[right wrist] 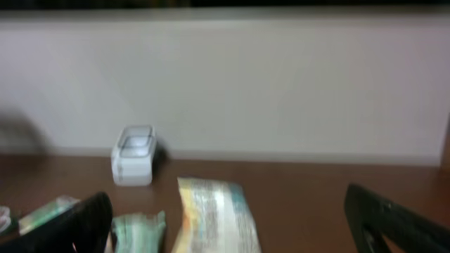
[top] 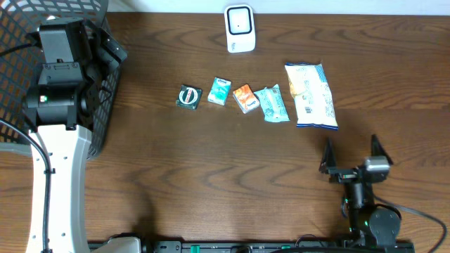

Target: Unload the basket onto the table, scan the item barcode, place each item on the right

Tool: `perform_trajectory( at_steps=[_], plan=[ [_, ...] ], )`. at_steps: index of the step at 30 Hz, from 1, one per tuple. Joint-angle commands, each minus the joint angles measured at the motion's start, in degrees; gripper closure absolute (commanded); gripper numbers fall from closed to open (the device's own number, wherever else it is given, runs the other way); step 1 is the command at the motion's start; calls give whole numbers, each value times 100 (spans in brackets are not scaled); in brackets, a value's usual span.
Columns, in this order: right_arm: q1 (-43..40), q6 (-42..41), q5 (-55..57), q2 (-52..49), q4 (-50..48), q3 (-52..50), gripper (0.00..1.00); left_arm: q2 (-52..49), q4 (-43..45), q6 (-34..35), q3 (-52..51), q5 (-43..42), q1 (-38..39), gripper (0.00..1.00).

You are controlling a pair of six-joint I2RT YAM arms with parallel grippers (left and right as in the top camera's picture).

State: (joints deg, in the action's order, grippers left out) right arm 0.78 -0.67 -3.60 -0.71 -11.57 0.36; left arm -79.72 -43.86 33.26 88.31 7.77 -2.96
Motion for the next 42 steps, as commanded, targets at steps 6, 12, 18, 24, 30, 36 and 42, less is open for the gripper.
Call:
perform_trajectory(
  at_steps=[6, 12, 18, 24, 30, 36, 42],
  plan=[
    [39, -404, -940, 22, -3204, 2, 1, 31, -28, 70, 9, -2, -24, 2],
    [39, -11, -907, -380, -4262, 560, 1, 31, -28, 70, 9, -2, -24, 2],
    [39, 1508, -2170, -1980, -2691, 2402, 1, 31, -31, 70, 9, -2, -24, 2],
    [39, 2216, -3154, -4629, -358, 4776, 1, 31, -31, 70, 9, -2, -24, 2],
    [39, 2564, -3067, -6789, 2763, 7114, 1, 31, -28, 70, 9, -2, -24, 2],
    [39, 2691, -2457, -8553, 5134, 8832, 1, 31, -31, 70, 9, -2, -24, 2],
    [44, 1681, -2817, -9595, 6039, 8955, 1, 31, -28, 70, 9, -2, -24, 2]
  ],
)
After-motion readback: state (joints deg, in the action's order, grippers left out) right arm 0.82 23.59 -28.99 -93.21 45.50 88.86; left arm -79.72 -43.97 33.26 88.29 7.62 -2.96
